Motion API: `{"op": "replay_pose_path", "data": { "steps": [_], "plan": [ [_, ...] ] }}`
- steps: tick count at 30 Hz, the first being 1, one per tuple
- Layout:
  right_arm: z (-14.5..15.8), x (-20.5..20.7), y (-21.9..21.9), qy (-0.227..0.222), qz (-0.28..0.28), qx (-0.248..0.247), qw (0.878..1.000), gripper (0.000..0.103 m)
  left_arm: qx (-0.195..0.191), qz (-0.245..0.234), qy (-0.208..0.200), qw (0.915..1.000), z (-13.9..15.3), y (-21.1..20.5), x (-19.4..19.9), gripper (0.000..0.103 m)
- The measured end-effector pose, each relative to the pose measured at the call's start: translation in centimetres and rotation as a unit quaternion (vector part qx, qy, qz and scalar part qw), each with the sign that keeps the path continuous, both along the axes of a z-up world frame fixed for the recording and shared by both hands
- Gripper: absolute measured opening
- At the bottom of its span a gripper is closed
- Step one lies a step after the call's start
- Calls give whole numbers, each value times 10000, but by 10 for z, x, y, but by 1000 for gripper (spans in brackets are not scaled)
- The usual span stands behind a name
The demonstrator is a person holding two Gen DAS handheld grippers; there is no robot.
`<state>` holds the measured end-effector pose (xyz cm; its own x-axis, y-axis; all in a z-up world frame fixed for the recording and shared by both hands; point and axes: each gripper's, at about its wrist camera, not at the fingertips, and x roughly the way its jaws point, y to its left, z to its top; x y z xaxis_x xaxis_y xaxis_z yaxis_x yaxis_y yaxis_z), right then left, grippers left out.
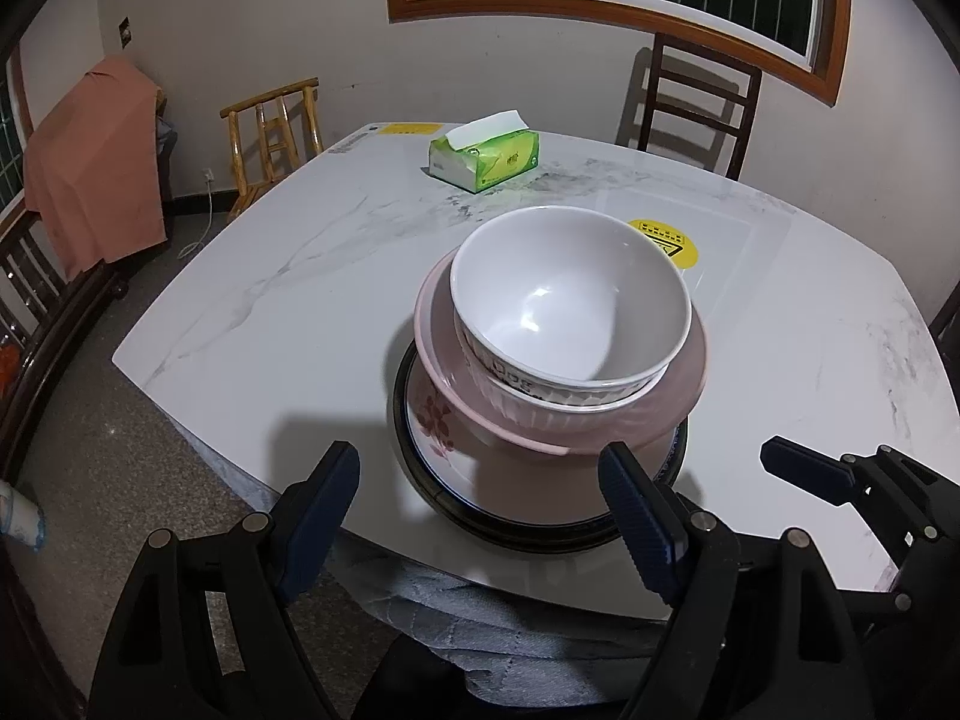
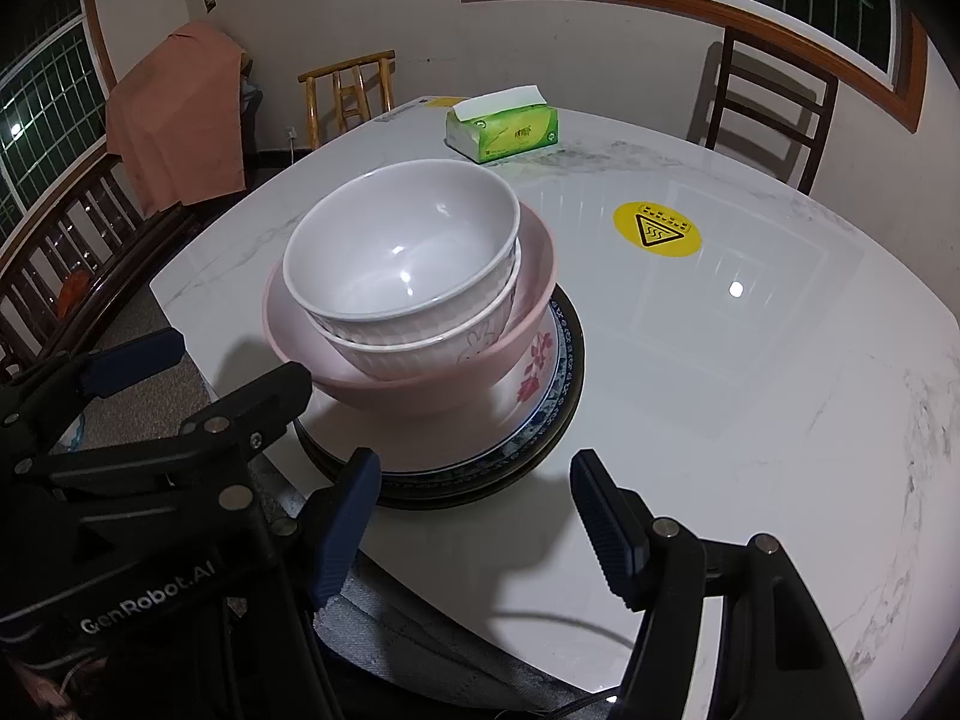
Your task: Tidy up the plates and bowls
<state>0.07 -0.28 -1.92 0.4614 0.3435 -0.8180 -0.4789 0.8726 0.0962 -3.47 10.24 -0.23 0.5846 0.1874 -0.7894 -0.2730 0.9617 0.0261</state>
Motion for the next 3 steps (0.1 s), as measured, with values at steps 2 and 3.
{"op": "replay_pose_path", "data": {
  "steps": [2,3],
  "plan": [
    [1,0,0,-14,7,-9,10000,67,-7,-9,-24,10000,1,-1,-1,81],
    [1,0,1,-18,8,-14,10000,67,2,-22,-41,10000,2,-1,-1,82]
  ]
}}
